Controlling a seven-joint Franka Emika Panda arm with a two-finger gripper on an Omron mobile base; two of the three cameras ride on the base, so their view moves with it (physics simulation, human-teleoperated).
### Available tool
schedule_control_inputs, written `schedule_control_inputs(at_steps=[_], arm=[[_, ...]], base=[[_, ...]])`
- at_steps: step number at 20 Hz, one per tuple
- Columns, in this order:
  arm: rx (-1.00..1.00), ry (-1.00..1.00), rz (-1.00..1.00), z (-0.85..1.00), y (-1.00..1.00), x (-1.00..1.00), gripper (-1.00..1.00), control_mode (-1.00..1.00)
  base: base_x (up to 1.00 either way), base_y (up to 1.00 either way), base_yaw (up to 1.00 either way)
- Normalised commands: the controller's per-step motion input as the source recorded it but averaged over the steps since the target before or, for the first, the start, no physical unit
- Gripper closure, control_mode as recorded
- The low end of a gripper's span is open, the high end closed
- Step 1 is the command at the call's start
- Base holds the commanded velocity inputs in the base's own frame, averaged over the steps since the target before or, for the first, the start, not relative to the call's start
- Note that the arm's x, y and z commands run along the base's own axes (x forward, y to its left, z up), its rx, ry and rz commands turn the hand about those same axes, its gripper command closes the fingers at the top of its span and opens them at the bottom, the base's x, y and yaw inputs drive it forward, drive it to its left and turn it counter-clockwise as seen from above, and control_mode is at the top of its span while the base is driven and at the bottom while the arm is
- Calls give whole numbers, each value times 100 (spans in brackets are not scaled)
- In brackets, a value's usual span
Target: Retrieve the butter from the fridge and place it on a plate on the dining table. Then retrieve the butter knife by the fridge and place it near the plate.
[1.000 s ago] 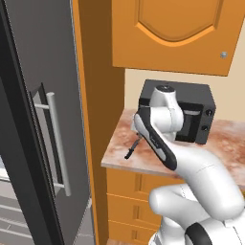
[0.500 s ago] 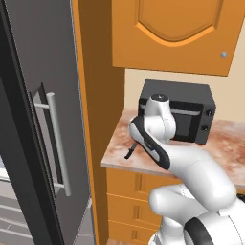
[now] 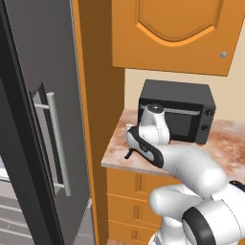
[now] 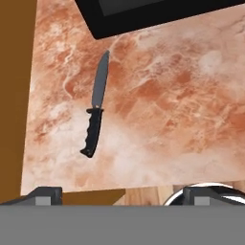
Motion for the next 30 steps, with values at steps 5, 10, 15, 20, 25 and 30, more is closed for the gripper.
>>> schedule_control_inputs(at_steps=[5,10,15,20,25,30], arm=[[0,-2,0,-31,13,27,-100,-100],[0,-3,0,-24,7,20,-100,-100],[0,-2,0,-18,1,23,-100,-100],[0,0,0,-24,3,34,-100,-100],[0,0,0,-19,1,31,-100,-100],[0,0,0,-21,2,26,-100,-100]], base=[[0,0,0],[0,0,0],[0,0,0],[0,0,0],[0,0,0],[0,0,0]])
